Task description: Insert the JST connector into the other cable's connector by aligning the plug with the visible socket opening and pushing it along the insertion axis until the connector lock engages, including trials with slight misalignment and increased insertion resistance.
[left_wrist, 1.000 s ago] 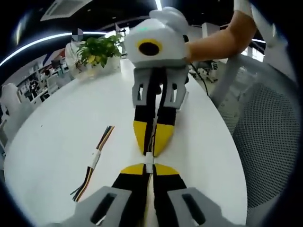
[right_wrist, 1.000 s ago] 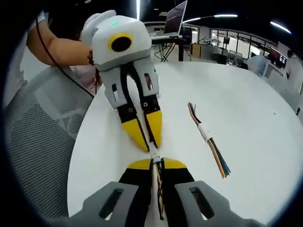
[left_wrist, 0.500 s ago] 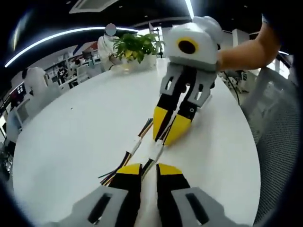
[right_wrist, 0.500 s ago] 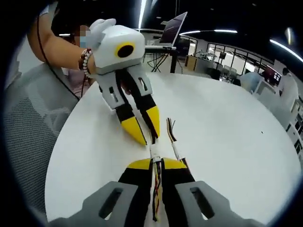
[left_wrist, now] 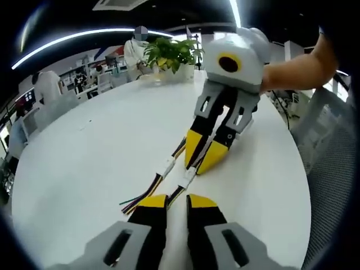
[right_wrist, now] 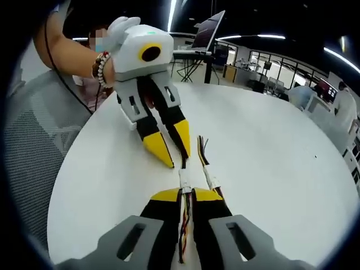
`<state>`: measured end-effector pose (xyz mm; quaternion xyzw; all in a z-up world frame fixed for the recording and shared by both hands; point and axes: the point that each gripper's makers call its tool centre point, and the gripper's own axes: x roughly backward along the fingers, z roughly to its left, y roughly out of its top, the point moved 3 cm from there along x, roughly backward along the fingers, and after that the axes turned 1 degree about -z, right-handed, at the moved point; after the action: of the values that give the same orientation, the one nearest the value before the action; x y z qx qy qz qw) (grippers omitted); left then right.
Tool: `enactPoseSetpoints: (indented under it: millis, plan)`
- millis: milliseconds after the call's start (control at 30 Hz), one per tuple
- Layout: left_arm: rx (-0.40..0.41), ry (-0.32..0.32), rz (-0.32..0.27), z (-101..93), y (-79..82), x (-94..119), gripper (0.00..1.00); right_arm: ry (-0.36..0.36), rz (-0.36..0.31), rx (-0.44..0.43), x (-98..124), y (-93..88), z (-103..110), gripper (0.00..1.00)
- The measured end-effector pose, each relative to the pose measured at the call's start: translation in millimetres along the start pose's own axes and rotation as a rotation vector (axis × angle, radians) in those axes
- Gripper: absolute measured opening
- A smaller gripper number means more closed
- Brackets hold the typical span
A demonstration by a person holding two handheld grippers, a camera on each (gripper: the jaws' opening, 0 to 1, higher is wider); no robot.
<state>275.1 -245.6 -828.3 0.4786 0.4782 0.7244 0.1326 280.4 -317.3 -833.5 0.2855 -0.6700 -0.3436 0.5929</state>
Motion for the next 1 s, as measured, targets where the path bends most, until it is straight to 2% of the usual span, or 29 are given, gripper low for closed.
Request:
enactPoseSetpoints:
  millis: [133,233,367,433,467,500,600,667,733,833,933,967,1000]
  plan:
    - [0.018,-0.002,-0.006,-0.5,-0.1,0.4,0.07,0.004,-0.005,-0.025,-0.5,0.8,0.0,0.07]
    - [0.022,0.002,-0.005,-1.3,0.2,1.3,0.08,-0.007,-0.011,-0.029,1.0,2.8,-1.4,0.14]
    - [0.016,-0.003,0.014,-3.0,0.5,3.2,0.11,-0.020,-0.026,-0.038,8.8,9.2,-2.4,0.09]
    - [0.017,-0.018,0.017,-4.6,2.3,5.7,0.15,-0.027,-0.030,-0.057,13.4,11.2,-3.0,0.11]
    - [0.056,-0.048,0.009,-8.6,3.5,5.3,0.17,-0.039,-0.028,-0.100,15.4,11.9,-3.3,0.14]
    - [0.076,-0.051,0.014,-9.0,3.4,5.2,0.20,-0.069,-0.013,-0.132,18.0,11.6,-6.3,0.16]
    - [0.057,-0.040,0.021,-7.4,7.9,5.5,0.22,-0.108,0.007,-0.144,21.7,12.2,-9.7,0.18]
    - [0.059,-0.046,0.017,-8.3,12.8,6.7,0.25,-0.115,0.019,-0.168,23.6,11.1,-7.8,0.21]
    - [0.070,-0.052,0.035,-11.2,15.5,6.7,0.34,-0.130,0.016,-0.223,24.9,12.6,-5.2,0.26]
    - [0.066,-0.048,0.034,-17.9,19.3,9.5,0.42,-0.130,0.012,-0.228,25.2,17.6,1.6,0.32]
    - [0.093,-0.054,0.032,-23.3,21.7,13.4,0.43,-0.114,0.020,-0.205,24.9,22.2,12.1,0.38]
    - [0.084,-0.048,0.019,-26.0,24.3,16.9,0.41,-0.097,0.031,-0.220,25.6,22.7,18.3,0.41]
    - [0.063,-0.055,0.024,-28.7,24.9,18.9,0.42,-0.106,0.047,-0.256,27.0,22.2,20.4,0.40]
